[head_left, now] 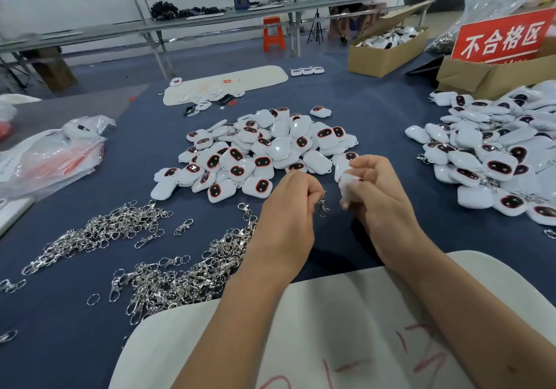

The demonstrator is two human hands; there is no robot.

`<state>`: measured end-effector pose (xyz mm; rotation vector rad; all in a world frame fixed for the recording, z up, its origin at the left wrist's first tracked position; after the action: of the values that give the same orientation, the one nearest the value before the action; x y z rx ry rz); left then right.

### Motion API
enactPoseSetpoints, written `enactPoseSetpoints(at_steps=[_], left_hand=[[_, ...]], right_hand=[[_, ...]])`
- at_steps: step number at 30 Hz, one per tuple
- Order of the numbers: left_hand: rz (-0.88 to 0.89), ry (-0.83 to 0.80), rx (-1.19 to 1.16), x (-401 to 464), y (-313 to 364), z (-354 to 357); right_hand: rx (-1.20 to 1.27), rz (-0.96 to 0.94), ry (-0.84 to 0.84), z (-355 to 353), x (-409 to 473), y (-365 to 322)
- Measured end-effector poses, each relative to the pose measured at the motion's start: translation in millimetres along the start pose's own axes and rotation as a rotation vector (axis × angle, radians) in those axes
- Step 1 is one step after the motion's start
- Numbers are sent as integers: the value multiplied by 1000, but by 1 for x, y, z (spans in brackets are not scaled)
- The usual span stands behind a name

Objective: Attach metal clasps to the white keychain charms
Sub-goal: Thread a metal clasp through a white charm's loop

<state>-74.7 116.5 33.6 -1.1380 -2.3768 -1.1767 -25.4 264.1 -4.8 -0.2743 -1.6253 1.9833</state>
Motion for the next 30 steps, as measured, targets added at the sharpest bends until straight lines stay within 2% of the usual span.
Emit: enactPoseSetpoints(at_steps=[5,10,14,20,25,30], left_hand=[[11,-36,-7,-1,0,4],[12,-63,-27,-2,1,7],[20,-73,-31,-1,2,8],[48,-86,-42,-2,4,7],[-50,22,-180,0,-3,2],[-93,39,-235,1,-11,0]], right_hand=[[-51,-34,95,-12,1,-4],[-62,19,76,-7,0,0],[-176,-56,101,-5,-4,-7],[-214,-109,133,-6,-7,-13],[-276,-90,-5,5,-8,-14],[-374,-133,-162,18,-9,-15]])
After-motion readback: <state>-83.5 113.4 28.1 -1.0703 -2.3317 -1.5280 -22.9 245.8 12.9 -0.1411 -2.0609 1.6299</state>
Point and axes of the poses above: each hand's wrist, its own x-axis towards the middle knuckle, its own z-axis out of the palm, y = z × x, the point moved 7 cm from there along x, towards the middle knuckle, and after that the axes turned 4 degrees about x, right-handed, at the moved point
